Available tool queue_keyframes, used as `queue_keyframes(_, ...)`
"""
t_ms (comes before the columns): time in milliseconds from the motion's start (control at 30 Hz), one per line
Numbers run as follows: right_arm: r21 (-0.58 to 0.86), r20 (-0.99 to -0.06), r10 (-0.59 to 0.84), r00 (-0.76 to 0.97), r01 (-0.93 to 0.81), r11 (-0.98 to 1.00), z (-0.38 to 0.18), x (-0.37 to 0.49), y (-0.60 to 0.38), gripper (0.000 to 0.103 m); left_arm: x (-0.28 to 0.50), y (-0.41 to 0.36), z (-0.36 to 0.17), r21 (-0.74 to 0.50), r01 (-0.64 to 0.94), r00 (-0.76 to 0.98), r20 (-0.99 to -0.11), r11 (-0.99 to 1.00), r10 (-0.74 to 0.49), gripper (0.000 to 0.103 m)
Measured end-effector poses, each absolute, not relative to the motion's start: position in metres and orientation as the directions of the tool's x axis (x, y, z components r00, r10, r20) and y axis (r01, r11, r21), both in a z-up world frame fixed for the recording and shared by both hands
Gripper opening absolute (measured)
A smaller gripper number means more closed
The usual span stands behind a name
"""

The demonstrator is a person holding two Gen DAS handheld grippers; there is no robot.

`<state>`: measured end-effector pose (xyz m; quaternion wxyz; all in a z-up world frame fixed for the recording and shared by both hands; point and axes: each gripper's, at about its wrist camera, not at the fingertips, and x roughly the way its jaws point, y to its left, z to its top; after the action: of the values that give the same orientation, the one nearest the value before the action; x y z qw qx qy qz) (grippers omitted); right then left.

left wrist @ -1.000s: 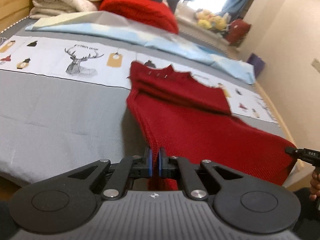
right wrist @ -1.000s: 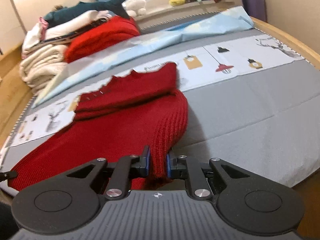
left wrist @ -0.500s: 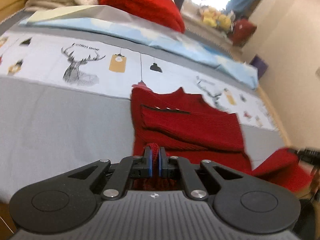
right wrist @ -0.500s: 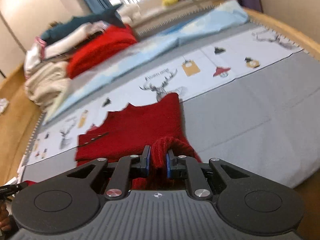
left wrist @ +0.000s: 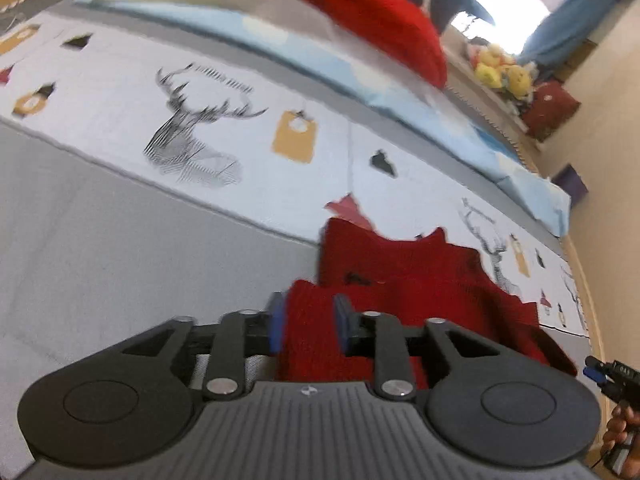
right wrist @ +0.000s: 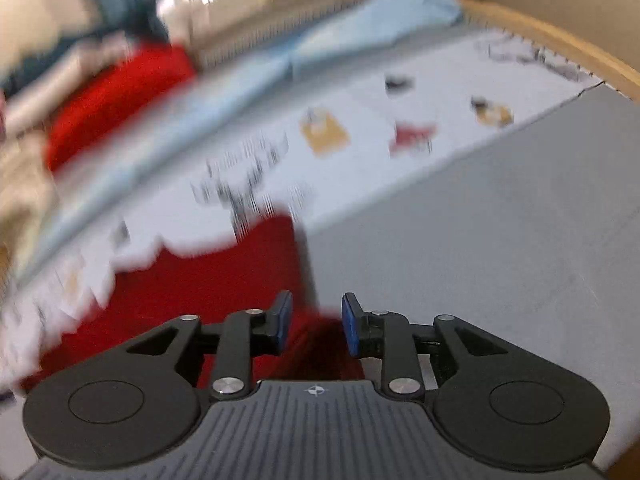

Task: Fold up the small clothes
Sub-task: 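Grasp the sweater hem with both tools and lift it toward the collar, then lay the hem over the collar and open both tools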

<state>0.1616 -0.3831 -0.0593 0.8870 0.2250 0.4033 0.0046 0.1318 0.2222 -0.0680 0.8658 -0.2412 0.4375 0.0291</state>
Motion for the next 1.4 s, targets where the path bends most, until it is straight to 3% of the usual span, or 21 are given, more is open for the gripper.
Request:
queue_keyframes(100,0.386,-0.725,0.173,0.666,0.186,0.903,-0.068,0.163,-0.387,0.043,0.136,0.224,-0.087,-0.329,-0.284,0.506,-0.849,0.901,-0.151,0.042)
queue_keyframes(200,0.364,-0.794,0.203,0.574,0.181,0.913,-0.087,0.171,-0.381,0.053,0.14,0.217,-0.105,-0.239,-0.275,0.393,-0.912,0.931,-0.118,0.043)
queue_keyframes(233,0.345,-0.811,0.204,0.549,0.166,0.924,-0.091,0.176,-0.378,0.056,0.141,0.216,-0.107,-0.253,-0.274,0.39,-0.911,0.928,-0.133,0.044)
queue_keyframes(333,0.29,-0.837,0.188,0.515,0.125,0.949,-0.101,0.186,-0.363,0.06,0.144,0.216,-0.109,-0.321,-0.284,0.4,-0.896,0.903,-0.193,0.061)
queue_keyframes(500,0.258,-0.857,0.17,0.486,0.12,0.959,-0.113,0.2,-0.352,0.06,0.165,0.206,-0.123,-0.354,-0.348,0.376,-0.901,0.868,-0.217,0.064)
queue_keyframes(567,0.269,-0.856,0.17,0.488,0.139,0.953,-0.114,0.203,-0.353,0.056,0.171,0.204,-0.127,-0.359,-0.383,0.367,-0.905,0.851,-0.216,0.064)
queue_keyframes(600,0.281,-0.855,0.177,0.488,0.148,0.948,-0.115,0.204,-0.353,0.046,0.172,0.201,-0.128,-0.366,-0.398,0.364,-0.905,0.841,-0.221,0.064)
queue_keyframes(633,0.293,-0.853,0.185,0.488,0.153,0.944,-0.116,0.205,-0.353,0.034,0.175,0.199,-0.13,-0.38,-0.404,0.361,-0.902,0.832,-0.236,0.062)
queue_keyframes(667,0.295,-0.852,0.186,0.489,0.157,0.942,-0.116,0.206,-0.352,0.028,0.177,0.197,-0.13,-0.392,-0.398,0.363,-0.898,0.83,-0.25,0.045)
queue_keyframes(700,0.292,-0.851,0.181,0.492,0.157,0.943,-0.116,0.205,-0.351,0.017,0.179,0.194,-0.129,-0.386,-0.384,0.371,-0.896,0.839,-0.243,0.009)
queue_keyframes(800,0.297,-0.83,0.168,0.532,0.167,0.94,-0.108,0.202,-0.354,0.014,0.179,0.182,-0.103,-0.272,-0.297,0.457,-0.882,0.915,-0.114,0.01)
queue_keyframes(900,0.358,-0.752,0.173,0.635,0.173,0.918,-0.083,0.192,-0.362,0.013,0.172,0.174,-0.065,-0.273,-0.193,0.65,-0.755,0.943,-0.085,0.01)
queue_keyframes(1033,0.348,-0.597,0.13,0.792,0.11,0.931,-0.045,0.173,-0.359,0.012,0.172,0.159,-0.041,-0.161,-0.158,0.793,-0.608,0.974,0.028,0.01)
queue_keyframes(1133,0.337,-0.558,0.088,0.825,0.128,0.933,-0.046,0.182,-0.361,0.017,0.184,0.154,-0.054,-0.165,-0.208,0.756,-0.652,0.964,0.051,0.015)
queue_keyframes(1200,0.317,-0.641,0.082,0.763,0.166,0.934,-0.064,0.201,-0.36,0.029,0.193,0.154,-0.071,-0.194,-0.205,0.672,-0.741,0.959,-0.006,0.048)
queue_keyframes(1233,0.291,-0.695,0.083,0.714,0.174,0.941,-0.076,0.21,-0.357,0.034,0.196,0.153,-0.08,-0.198,-0.197,0.621,-0.783,0.96,-0.034,0.054)
queue_keyframes(1400,0.272,-0.818,0.123,0.562,0.19,0.943,-0.106,0.212,-0.357,0.038,0.187,0.161,-0.105,-0.197,-0.194,0.472,-0.878,0.961,-0.085,0.057)
